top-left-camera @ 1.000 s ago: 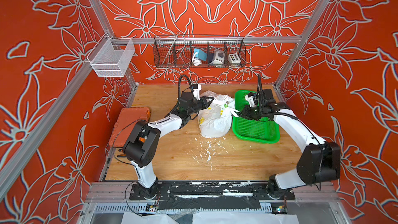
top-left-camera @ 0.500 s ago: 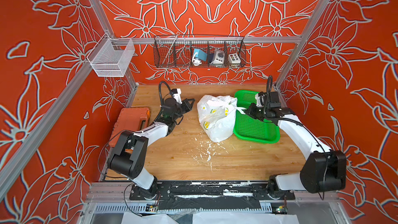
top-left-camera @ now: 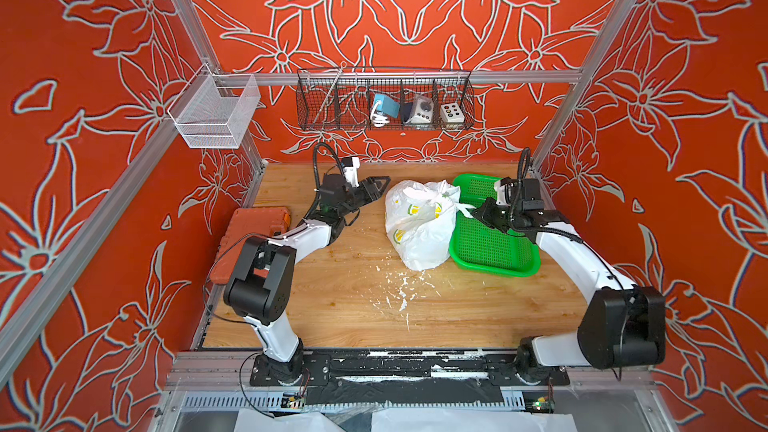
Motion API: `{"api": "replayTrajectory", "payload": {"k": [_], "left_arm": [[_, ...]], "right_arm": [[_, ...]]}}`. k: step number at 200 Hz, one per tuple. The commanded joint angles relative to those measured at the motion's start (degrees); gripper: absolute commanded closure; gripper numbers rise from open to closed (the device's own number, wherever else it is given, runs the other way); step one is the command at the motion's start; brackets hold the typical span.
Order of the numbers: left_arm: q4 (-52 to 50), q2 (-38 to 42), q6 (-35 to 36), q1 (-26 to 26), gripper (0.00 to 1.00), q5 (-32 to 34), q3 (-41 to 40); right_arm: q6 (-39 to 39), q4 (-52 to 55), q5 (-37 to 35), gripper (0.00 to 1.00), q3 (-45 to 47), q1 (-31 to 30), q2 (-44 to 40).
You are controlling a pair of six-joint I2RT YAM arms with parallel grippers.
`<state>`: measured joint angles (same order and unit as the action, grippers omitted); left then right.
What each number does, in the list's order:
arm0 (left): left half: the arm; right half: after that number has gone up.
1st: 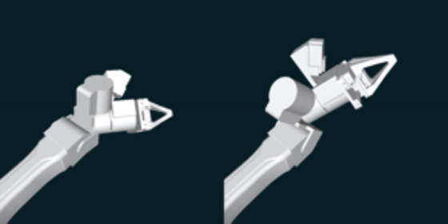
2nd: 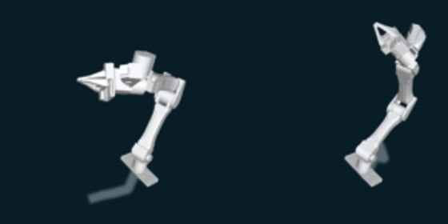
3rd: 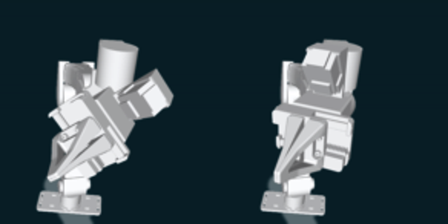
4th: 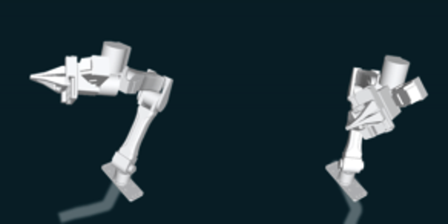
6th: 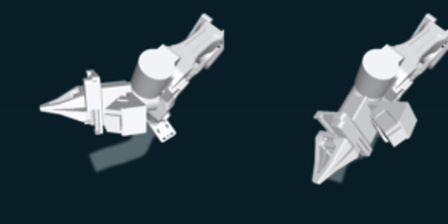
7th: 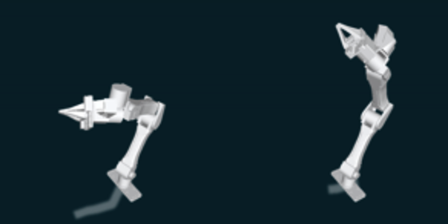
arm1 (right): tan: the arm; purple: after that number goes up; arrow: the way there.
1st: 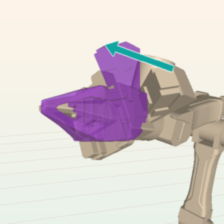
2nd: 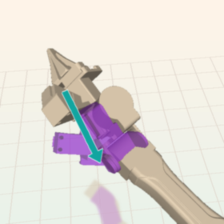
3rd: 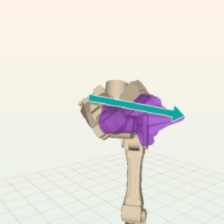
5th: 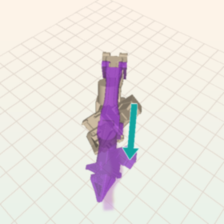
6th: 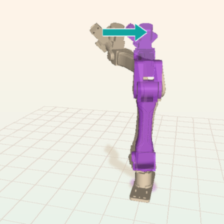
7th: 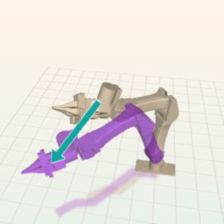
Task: Place the pears into plastic bags & tie knots
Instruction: Tie the plastic bag at the center of the board.
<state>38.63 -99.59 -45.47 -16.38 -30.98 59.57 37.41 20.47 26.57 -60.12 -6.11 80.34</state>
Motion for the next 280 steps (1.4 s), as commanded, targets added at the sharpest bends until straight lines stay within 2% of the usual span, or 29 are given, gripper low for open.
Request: {"api": "replayTrajectory", "payload": {"k": [1, 90, 114, 171, 193, 204, 215, 233, 253, 280], "left_arm": [[1.75, -2.39, -2.07, -2.86, 0.35, -4.21, 0.99], [4.7, -10.07, -6.3, -6.54, 0.32, -3.68, 8.23], [6.54, -11.29, -7.8, -7.32, 0.4, -4.91, 9.77], [8.81, -12.25, -9.83, -10.38, 0.42, -4.21, 8.81], [10.31, -12.91, -10.89, -10.93, 0.57, -2.86, 8.25], [10.76, -12.91, -11.25, -10.95, 0.74, -1.68, 7.73], [10.67, -12.62, -11.33, -10.9, 1.0, -0.19, 7.2], [10.33, -10.4, -10.5, -10.87, 1.0, 3.73, 5.42], [9.55, -5.76, -8.12, -9.98, 1.0, 8.95, 2.57], [8.9, 0.38, -5.94, -5.4, 1.0, 13.41, -3.06]], "right_arm": [[-0.23, -1.42, 2.29, 1.0, 1.04, 0.05, 0.27], [-0.45, -1.14, 2.71, 1.0, 1.93, 0.04, -0.18], [-0.43, -1.05, 2.75, 1.0, 1.85, 0.06, -0.1], [-0.41, -1.21, 3.13, 1.0, 1.33, 0.09, 0.48], [-0.49, -1.05, 2.97, 1.0, 1.29, 0.04, 0.44], [-0.48, -0.85, 2.83, 1.0, 1.23, 0.07, 0.35], [-0.48, -0.78, 2.67, 1.0, 1.23, 0.04, 0.26], [-0.33, 0.27, 0.26, 1.0, 0.72, 0.04, -0.36], [1.51, 2.47, -7.18, 1.0, 0.21, 0.26, -1.6], [5.61, 1.13, -14.46, 1.0, 2.48, 2.26, -2.6]]}}
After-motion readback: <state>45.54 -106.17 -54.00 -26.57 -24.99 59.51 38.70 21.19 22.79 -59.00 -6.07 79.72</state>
